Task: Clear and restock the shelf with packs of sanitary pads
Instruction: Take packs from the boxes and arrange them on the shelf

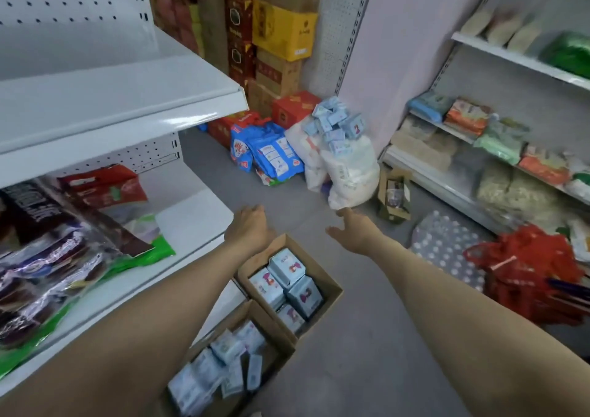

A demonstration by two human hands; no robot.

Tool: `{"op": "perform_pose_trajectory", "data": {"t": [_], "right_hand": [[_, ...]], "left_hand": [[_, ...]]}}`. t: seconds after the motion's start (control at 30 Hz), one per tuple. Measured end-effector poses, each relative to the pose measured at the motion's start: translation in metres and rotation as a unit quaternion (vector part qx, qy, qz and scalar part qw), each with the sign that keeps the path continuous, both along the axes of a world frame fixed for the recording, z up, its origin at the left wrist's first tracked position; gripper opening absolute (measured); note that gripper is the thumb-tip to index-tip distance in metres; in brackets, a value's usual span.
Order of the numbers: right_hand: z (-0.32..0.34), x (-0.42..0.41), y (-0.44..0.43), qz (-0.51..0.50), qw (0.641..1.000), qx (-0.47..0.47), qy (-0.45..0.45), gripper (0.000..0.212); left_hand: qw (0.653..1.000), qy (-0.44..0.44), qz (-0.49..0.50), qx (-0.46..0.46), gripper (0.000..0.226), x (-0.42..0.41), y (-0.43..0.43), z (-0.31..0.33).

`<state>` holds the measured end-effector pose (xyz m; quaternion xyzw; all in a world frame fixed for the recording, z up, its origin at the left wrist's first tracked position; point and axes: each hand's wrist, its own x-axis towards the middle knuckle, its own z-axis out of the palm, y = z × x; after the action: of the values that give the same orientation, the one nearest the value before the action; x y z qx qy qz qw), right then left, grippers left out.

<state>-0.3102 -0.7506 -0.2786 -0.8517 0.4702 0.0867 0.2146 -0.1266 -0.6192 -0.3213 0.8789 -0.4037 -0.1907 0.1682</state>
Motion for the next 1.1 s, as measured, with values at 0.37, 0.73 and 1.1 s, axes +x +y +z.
{"op": "perform_pose_trajectory", "data": {"t": [0.37, 0.73, 1.1], "right_hand": [[-0.087, 0.048, -0.189, 0.116, 0.989, 0.068, 0.066, 0.063], [-0.242, 0.077, -0.298, 0.230, 0.942, 0.192, 0.148, 0.052], [-0.486, 0.102, -0.276, -0.090, 0.888, 0.437, 0.110, 0.023]], "left_hand": [[0.987, 0.053, 0.151, 0.019, 0.051, 0.027, -0.127, -0.070], [0.914, 0.203, 0.335, 0.108, 0.043, -0.031, -0.183, -0.232], [0.798, 0.361, 0.477, 0.073, 0.029, -0.049, -0.207, -0.475]]}}
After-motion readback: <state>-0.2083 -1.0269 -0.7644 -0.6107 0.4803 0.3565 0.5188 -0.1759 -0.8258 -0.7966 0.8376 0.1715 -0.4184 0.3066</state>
